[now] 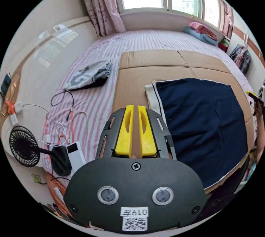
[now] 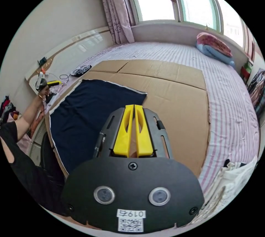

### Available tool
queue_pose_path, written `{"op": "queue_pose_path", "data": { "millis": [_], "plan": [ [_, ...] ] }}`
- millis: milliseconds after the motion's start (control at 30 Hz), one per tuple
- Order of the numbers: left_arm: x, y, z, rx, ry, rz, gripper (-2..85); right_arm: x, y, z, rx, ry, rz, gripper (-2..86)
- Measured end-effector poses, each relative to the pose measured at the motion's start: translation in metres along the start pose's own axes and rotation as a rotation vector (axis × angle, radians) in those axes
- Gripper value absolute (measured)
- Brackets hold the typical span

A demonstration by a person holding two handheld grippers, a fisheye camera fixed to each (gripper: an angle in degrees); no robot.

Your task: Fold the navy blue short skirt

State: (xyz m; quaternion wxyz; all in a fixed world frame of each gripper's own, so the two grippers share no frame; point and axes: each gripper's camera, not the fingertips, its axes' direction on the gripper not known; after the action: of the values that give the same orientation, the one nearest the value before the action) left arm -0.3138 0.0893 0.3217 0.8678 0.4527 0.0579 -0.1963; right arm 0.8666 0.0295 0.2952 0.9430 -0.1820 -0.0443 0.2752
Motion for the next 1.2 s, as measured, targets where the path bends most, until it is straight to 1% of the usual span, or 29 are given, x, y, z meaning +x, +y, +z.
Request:
{"op": "queue_pose_path", "data": {
  "millis": [33, 67, 100, 133, 167, 233, 300, 333, 367, 400, 500, 533, 600, 633, 700, 800, 867, 900, 967, 1200],
  "plan": [
    [0.009, 0.004, -0.022, 0.035, -0.029, 0.028, 1.2, -0.03, 0.03, -0.015, 0.038, 0.065, -0.049, -0.3],
    [0.031, 0.016, -0.066, 0.11, -0.06, 0.086, 1.2, -0.058, 0.064, -0.027, 0.096, 0.115, -0.073, -0.5],
    [0.053, 0.033, -0.106, 0.19, -0.07, 0.123, 1.2, -0.07, 0.082, -0.032, 0.127, 0.134, -0.065, -0.6],
    [0.063, 0.043, -0.124, 0.225, -0.073, 0.124, 1.2, -0.091, 0.117, -0.037, 0.178, 0.142, -0.034, -0.7],
    [0.08, 0.061, -0.151, 0.254, -0.053, 0.112, 1.2, -0.112, 0.152, -0.037, 0.181, 0.113, -0.033, -0.7],
    [0.099, 0.085, -0.181, 0.219, 0.059, 0.093, 1.1, -0.142, 0.2, -0.028, 0.144, 0.072, -0.043, -0.7],
    [0.122, 0.119, -0.211, 0.168, 0.237, 0.081, 1.0, -0.171, 0.245, -0.016, 0.117, 0.041, -0.057, -0.6],
    [0.126, 0.127, -0.217, 0.153, 0.247, 0.08, 0.9, -0.188, 0.27, -0.003, 0.053, 0.063, -0.088, -0.5],
    [0.131, 0.141, -0.228, 0.12, 0.209, 0.061, 0.9, -0.204, 0.293, 0.009, -0.001, 0.094, -0.125, -0.2],
    [0.129, 0.152, -0.238, 0.083, 0.139, 0.035, 0.9, -0.21, 0.304, 0.013, -0.013, 0.102, -0.143, 0.0],
    [0.095, 0.161, -0.253, 0.032, 0.037, -0.027, 0.9, -0.231, 0.349, 0.035, -0.088, 0.089, -0.236, 4.0],
    [0.083, 0.159, -0.255, 0.014, 0.047, -0.049, 0.9, -0.235, 0.363, 0.044, -0.116, 0.049, -0.264, 7.8],
    [0.032, 0.15, -0.262, -0.025, 0.136, -0.155, 0.9, -0.241, 0.38, 0.059, -0.163, 0.025, -0.293, 10.6],
    [0.02, 0.147, -0.264, -0.041, 0.143, -0.173, 0.9, -0.246, 0.392, 0.07, -0.182, 0.058, -0.322, 10.7],
    [-0.015, 0.133, -0.271, -0.081, 0.084, -0.222, 1.0, -0.258, 0.41, 0.085, -0.184, 0.115, -0.383, 10.3],
    [-0.044, 0.115, -0.282, -0.095, 0.076, -0.222, 1.2, -0.276, 0.436, 0.11, -0.226, 0.125, -0.487, 10.0],
    [-0.058, 0.105, -0.285, -0.143, 0.046, -0.208, 1.3, -0.283, 0.455, 0.133, -0.272, 0.198, -0.534, 9.9],
    [-0.067, 0.099, -0.288, -0.165, 0.026, -0.209, 1.3, -0.283, 0.46, 0.138, -0.276, 0.214, -0.541, 9.9],
    [-0.08, 0.092, -0.294, -0.182, 0.045, -0.203, 1.4, -0.278, 0.475, 0.151, -0.282, 0.219, -0.539, 9.1],
    [-0.12, 0.048, -0.341, -0.18, 0.031, -0.137, 1.1, -0.259, 0.513, 0.178, -0.292, 0.185, -0.51, 8.3]
  ]
}}
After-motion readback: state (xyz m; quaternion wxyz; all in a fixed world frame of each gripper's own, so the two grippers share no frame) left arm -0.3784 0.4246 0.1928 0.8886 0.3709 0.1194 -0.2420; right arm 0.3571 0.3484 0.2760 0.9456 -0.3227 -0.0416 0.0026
